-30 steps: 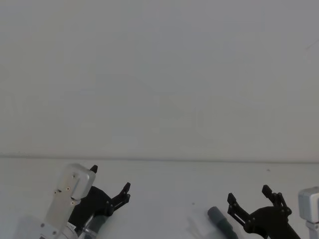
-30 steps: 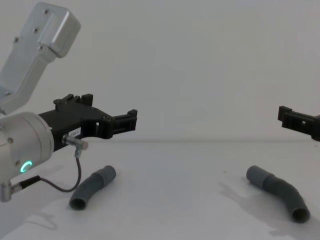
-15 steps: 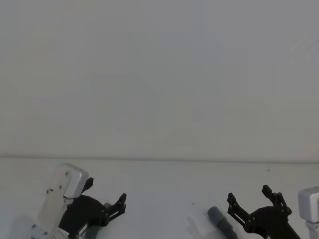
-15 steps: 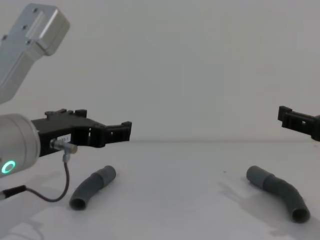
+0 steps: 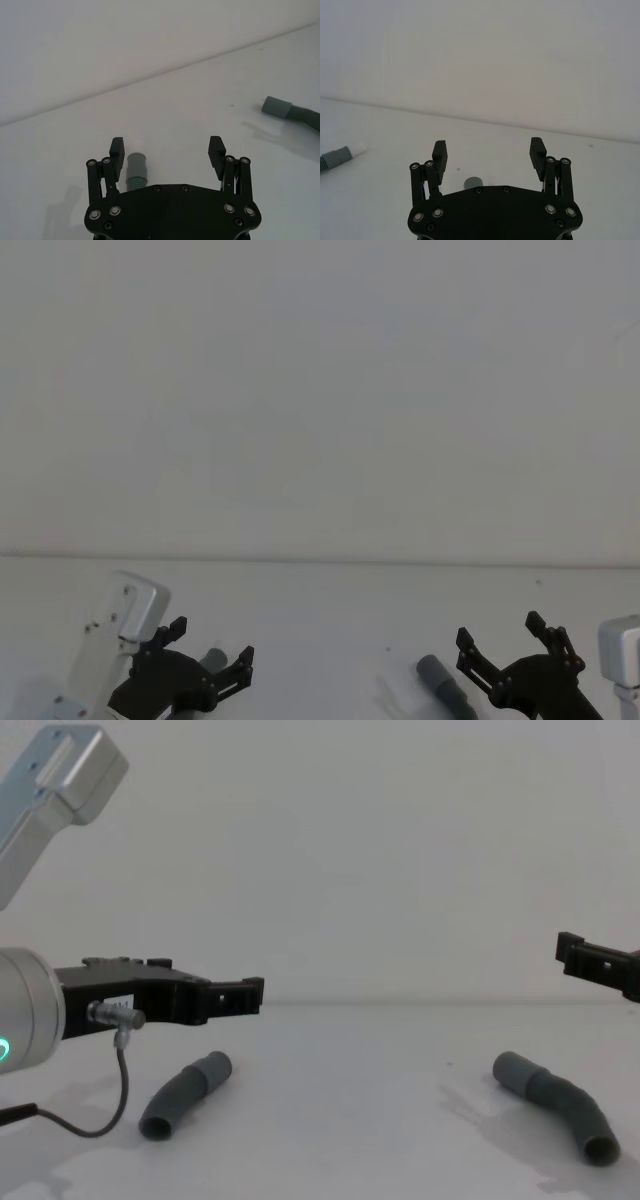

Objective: Use both hands to pick up one end of the pipe from the table, align the ends, and insert them.

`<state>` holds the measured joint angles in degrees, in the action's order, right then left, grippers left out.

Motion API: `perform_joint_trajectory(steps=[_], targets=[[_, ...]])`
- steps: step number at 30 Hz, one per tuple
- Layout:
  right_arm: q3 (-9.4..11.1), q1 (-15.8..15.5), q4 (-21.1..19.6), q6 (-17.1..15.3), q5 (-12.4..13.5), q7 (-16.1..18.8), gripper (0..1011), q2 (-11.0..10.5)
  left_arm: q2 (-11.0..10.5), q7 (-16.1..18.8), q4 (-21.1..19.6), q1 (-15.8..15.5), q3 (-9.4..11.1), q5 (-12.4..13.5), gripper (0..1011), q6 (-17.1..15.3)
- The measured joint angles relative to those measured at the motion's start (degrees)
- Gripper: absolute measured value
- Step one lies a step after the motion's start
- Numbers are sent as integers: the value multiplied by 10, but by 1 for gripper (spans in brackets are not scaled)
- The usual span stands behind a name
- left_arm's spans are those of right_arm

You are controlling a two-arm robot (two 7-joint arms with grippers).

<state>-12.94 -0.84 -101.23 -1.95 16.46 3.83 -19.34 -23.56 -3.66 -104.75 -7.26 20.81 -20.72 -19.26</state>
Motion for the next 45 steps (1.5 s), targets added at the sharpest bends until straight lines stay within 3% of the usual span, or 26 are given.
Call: perform_joint_trajectory(steps=[29, 39, 45], targets=[[0, 0, 0, 0, 0, 0, 1004, 0, 17, -9, -18, 10, -9, -5, 1001, -30], [0, 0, 0, 0, 0, 0, 1004, 0, 19, -5, -32, 6, -18, -16, 1001, -94], [0, 0, 0, 0, 0, 0, 1004, 0, 8, -5, -40, -9, -19, -17, 1001, -154]])
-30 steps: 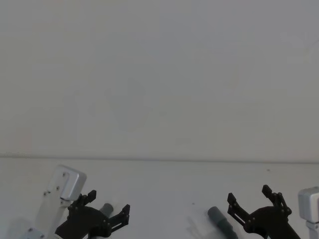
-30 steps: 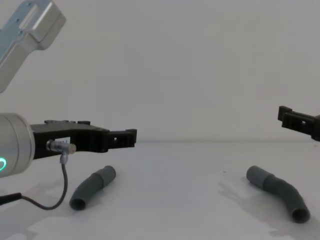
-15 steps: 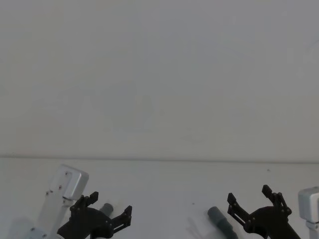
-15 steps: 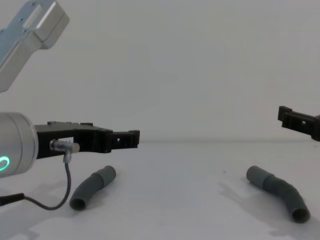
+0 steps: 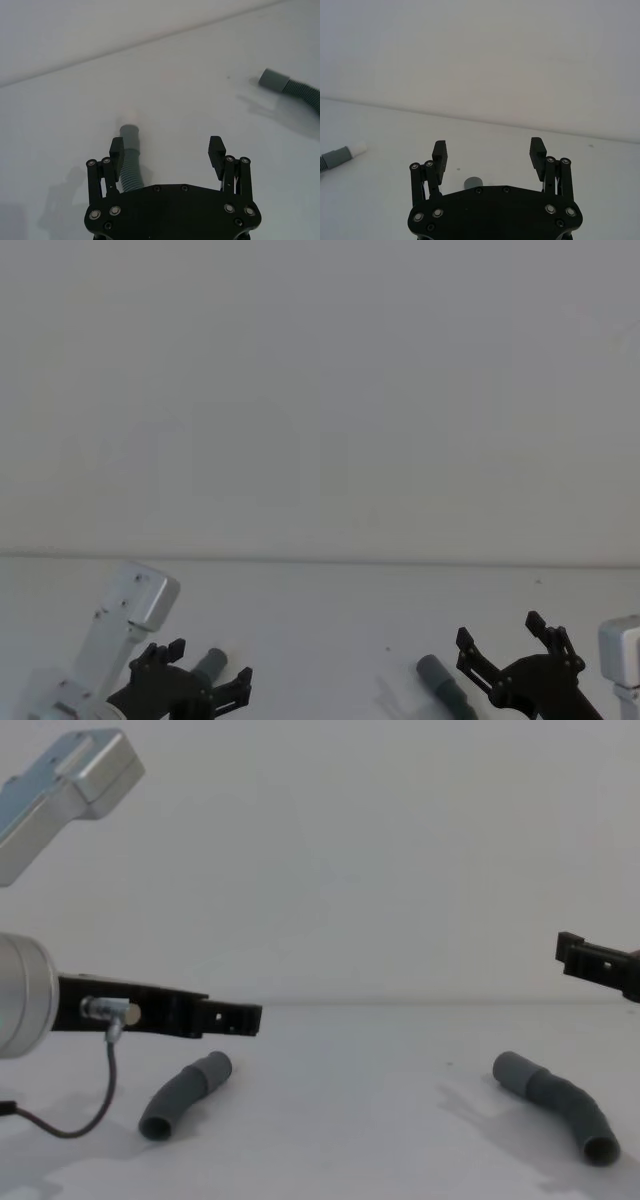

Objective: Use both hands to pick up one end of the pipe from the table, align the ends, and insert them.

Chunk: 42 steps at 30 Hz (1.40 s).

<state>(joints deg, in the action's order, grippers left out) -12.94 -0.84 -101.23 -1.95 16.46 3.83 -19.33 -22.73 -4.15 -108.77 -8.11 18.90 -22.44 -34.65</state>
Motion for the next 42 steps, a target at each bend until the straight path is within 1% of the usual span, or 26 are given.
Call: perform_joint_trajectory(steps=[3, 4, 7, 8, 11, 13, 14, 16, 21, 26, 29, 37, 40, 42], targets=[[0, 0, 0, 0, 0, 0, 1004, 0, -7, -3, 0, -8, 3, 1, 1001, -17], [0, 0, 0, 0, 0, 0, 1003, 0, -11, -7, 0, -15, 6, 3, 1001, -29], [0, 0, 0, 0, 0, 0, 1004, 0, -22, -17, 4, -30, 14, 8, 1001, -47], [0, 0, 0, 0, 0, 0, 1004, 0, -22, -17, 4, -30, 14, 8, 1001, -47], [0, 0, 0, 0, 0, 0, 1003, 0, -37, -34, 15, -53, 29, 17, 1001, -62], [0, 0, 0, 0, 0, 0, 1004, 0, -44, -47, 26, -67, 38, 23, 1001, -67], [0, 0, 0, 0, 0, 0, 1004, 0, -44, -47, 26, -67, 38, 23, 1001, -67], [0, 0, 0, 0, 0, 0, 1004, 0, -50, -59, 39, -82, 47, 28, 1001, -70], [0, 0, 0, 0, 0, 0, 1003, 0, -53, -70, 55, -96, 54, 32, 1001, -72], [0, 0, 0, 0, 0, 0, 1004, 0, -49, -74, 68, -102, 56, 33, 1001, -74], [0, 0, 0, 0, 0, 0, 1004, 0, -44, -72, 74, -102, 54, 33, 1001, -74], [0, 0, 0, 0, 0, 0, 1004, 0, -18, -44, 86, -90, 39, 35, 1001, -64], [0, 0, 0, 0, 0, 0, 1004, 0, -2, -27, 92, -80, 30, 35, 1001, -51], [0, 0, 0, 0, 0, 0, 1004, 0, 2, -22, 95, -78, 27, 35, 1001, -47]])
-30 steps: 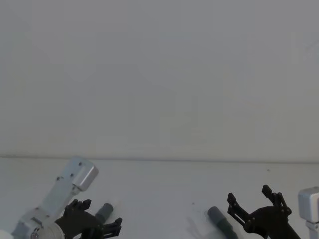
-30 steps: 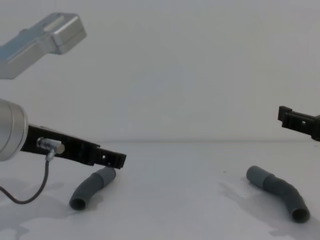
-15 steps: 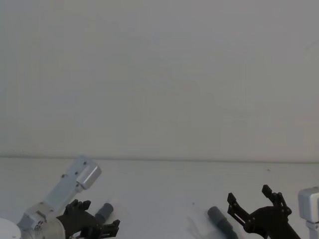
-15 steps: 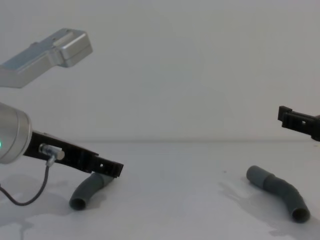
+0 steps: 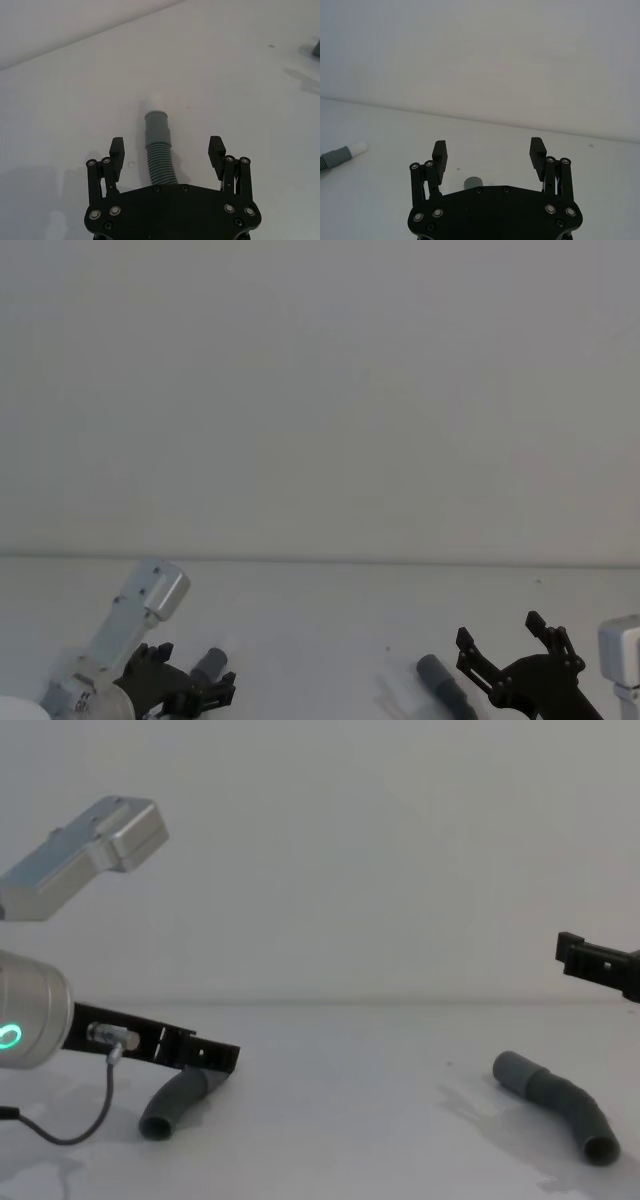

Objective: Use both hands to pick up one end of the pipe from the table, align the ends, and insert them.

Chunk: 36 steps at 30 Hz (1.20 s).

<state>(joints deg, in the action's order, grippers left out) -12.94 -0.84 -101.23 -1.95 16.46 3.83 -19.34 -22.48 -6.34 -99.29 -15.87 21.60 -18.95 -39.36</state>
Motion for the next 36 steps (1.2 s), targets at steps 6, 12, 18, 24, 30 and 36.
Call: perform_joint_trajectory(steps=[6, 12, 18, 24, 30, 36], targets=[[0, 0, 0, 0, 0, 0, 1004, 0, 15, 11, 11, 5, -10, -1, 1001, 8], [0, 0, 0, 0, 0, 0, 1004, 0, 25, 9, 25, 2, -17, -7, 1001, 9], [0, 0, 0, 0, 0, 0, 1004, 0, 30, -2, 40, -8, -21, -12, 1001, 7], [0, 0, 0, 0, 0, 0, 1004, 0, 32, -14, 55, -20, -21, -14, 1001, 5], [0, 0, 0, 0, 0, 0, 1004, 0, 34, -22, 67, -28, -22, -15, 1001, 4], [0, 0, 0, 0, 0, 0, 1004, 0, 37, -29, 79, -34, -23, -15, 1001, 4]])
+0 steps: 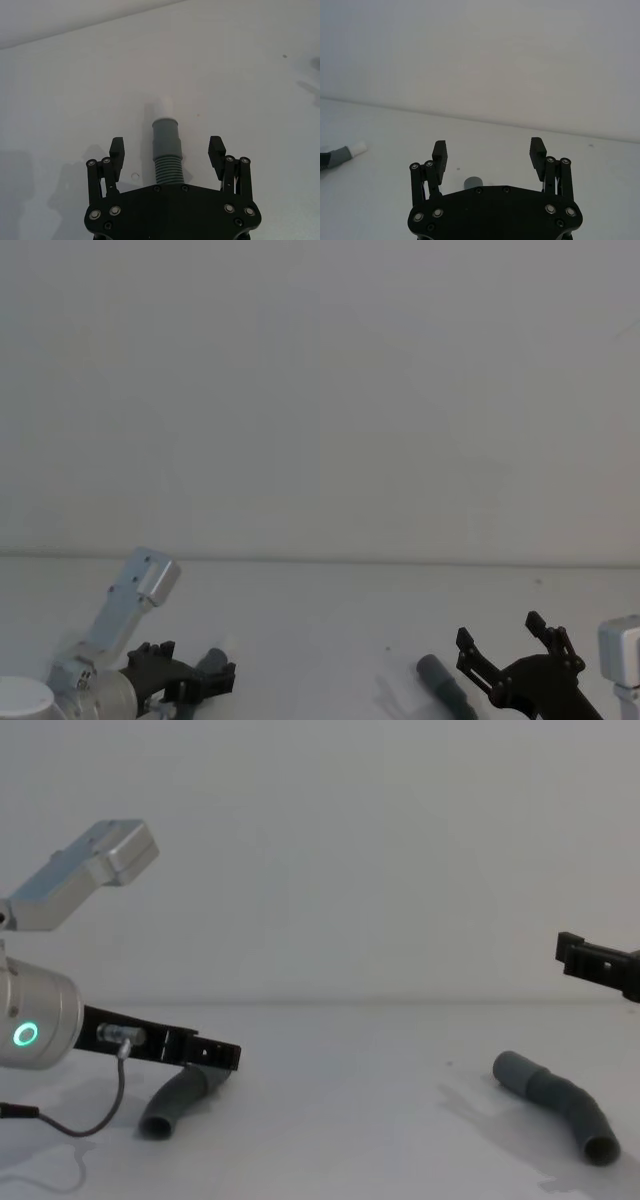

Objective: Use both hands to pick up one end of the pipe from the table, align the ends, and insert them.

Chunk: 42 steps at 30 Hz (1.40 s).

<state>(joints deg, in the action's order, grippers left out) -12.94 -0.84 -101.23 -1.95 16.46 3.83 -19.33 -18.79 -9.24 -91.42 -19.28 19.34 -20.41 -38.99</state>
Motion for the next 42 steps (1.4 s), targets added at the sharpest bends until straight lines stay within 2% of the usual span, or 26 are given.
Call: perform_joint_trajectory(steps=[25, 42], targets=[[0, 0, 0, 0, 0, 0, 1003, 0, 10, -28, 45, -19, 0, 3, 1001, 6], [0, 0, 0, 0, 0, 0, 1003, 0, 20, -43, 70, -42, 1, 6, 1001, -15]])
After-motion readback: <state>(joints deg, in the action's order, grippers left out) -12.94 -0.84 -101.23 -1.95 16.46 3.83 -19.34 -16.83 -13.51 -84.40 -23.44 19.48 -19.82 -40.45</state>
